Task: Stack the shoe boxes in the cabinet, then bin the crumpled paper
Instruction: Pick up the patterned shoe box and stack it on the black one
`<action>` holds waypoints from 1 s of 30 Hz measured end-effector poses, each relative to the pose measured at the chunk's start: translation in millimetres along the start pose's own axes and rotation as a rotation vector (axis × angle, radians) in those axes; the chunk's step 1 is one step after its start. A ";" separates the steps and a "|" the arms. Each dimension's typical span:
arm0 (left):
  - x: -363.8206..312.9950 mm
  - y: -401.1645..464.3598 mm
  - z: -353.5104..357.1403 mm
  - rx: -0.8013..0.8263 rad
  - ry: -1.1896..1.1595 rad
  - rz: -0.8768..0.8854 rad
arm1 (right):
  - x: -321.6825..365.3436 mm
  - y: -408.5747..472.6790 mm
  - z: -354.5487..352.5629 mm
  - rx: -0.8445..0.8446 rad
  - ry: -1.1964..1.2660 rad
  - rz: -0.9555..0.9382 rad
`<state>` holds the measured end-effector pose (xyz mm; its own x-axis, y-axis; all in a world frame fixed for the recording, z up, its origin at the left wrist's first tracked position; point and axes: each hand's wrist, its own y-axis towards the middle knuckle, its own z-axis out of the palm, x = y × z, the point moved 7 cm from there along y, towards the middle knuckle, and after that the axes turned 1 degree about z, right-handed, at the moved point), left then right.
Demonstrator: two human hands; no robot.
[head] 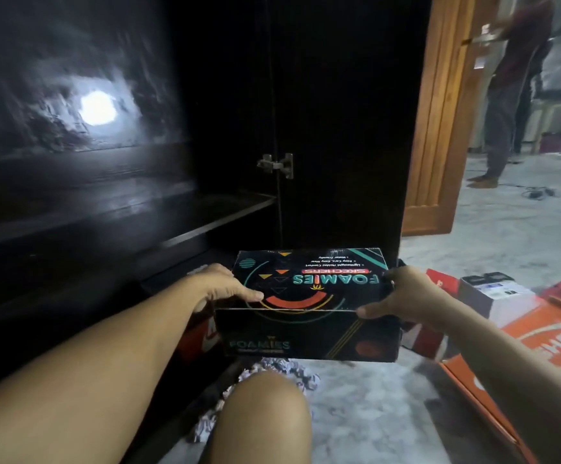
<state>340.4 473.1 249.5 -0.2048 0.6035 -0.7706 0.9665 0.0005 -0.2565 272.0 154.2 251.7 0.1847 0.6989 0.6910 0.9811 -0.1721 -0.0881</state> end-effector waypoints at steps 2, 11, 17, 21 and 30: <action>17.5 9.6 -12.2 -0.060 -0.068 -0.027 | 14.1 20.9 14.1 0.020 -0.030 -0.035; 74.5 28.1 -51.7 -0.294 -0.148 -0.100 | 67.5 102.5 77.4 0.098 -0.057 -0.209; 95.8 33.0 -79.6 -0.457 -0.165 -0.145 | 111.7 146.8 116.7 0.130 -0.047 -0.318; 108.0 48.0 -90.1 -0.522 -0.173 -0.165 | 131.9 179.0 145.1 0.154 -0.010 -0.344; 116.0 98.3 -106.6 -0.631 -0.319 -0.127 | 149.5 252.8 173.1 0.105 0.108 -0.361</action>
<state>428.1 628.1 197.0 -0.2640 0.3060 -0.9147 0.8174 0.5744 -0.0438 557.6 335.3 208.6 -0.1755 0.6232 0.7621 0.9834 0.1475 0.1059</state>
